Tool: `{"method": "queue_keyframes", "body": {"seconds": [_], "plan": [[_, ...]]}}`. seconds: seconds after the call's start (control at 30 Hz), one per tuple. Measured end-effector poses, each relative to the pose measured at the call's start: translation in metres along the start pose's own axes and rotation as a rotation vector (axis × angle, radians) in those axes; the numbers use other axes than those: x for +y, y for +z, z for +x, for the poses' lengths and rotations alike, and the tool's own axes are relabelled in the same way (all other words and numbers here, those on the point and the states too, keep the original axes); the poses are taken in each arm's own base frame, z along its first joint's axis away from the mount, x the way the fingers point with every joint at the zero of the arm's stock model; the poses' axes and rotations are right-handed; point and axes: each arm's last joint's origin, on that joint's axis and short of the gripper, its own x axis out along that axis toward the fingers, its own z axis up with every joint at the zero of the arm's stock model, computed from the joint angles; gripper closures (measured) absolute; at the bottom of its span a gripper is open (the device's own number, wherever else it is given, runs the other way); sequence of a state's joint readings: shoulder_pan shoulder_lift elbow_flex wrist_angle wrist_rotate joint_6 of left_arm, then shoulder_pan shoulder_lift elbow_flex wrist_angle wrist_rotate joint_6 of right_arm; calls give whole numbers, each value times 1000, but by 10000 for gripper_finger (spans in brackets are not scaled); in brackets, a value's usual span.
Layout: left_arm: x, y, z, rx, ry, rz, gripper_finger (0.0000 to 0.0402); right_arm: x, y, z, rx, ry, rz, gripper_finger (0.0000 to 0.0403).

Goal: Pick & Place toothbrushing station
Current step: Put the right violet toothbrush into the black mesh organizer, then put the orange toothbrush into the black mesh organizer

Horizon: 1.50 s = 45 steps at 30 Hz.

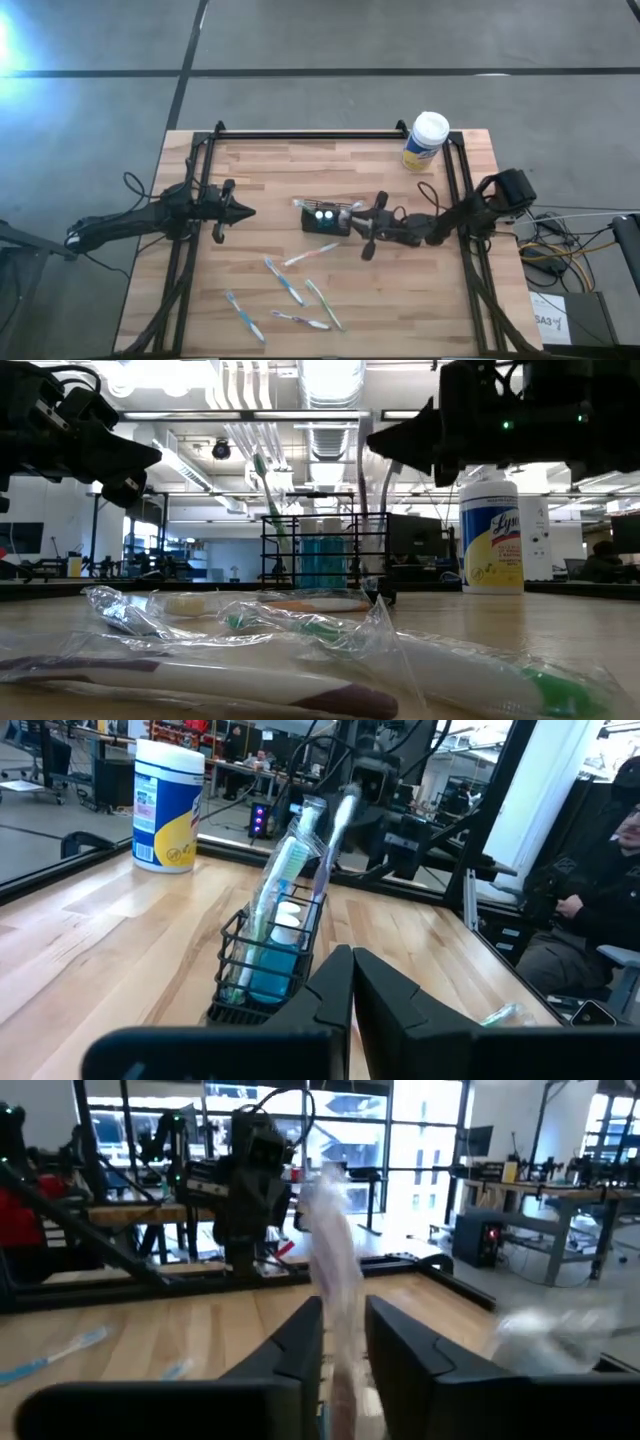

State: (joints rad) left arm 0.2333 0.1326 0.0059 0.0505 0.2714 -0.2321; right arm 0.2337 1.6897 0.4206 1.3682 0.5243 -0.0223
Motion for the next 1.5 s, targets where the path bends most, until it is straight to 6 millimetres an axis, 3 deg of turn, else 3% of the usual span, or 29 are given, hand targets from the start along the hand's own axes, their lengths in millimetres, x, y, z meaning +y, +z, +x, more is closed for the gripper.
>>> {"method": "queue_keyframes", "body": {"seconds": [0.23,0.5,0.7,0.9,1.13,1.3,1.5], "plan": [[0,0,0,0,0,-5,385,-2,30,-10,23,16,-48,274],[0,0,0,-1,0,10,385,-1,64,-33,36,81,-65,264],[-3,3,3,99,-4,-33,396,14,67,-49,69,173,-105,275],[-6,13,12,151,52,-3,397,34,52,-50,121,248,-184,285],[-5,18,19,121,73,4,390,72,35,-17,248,279,-334,297],[-5,19,19,102,69,-5,385,88,40,23,447,256,-410,309],[-5,18,19,106,71,-26,388,106,57,69,701,492,-465,317]]}}
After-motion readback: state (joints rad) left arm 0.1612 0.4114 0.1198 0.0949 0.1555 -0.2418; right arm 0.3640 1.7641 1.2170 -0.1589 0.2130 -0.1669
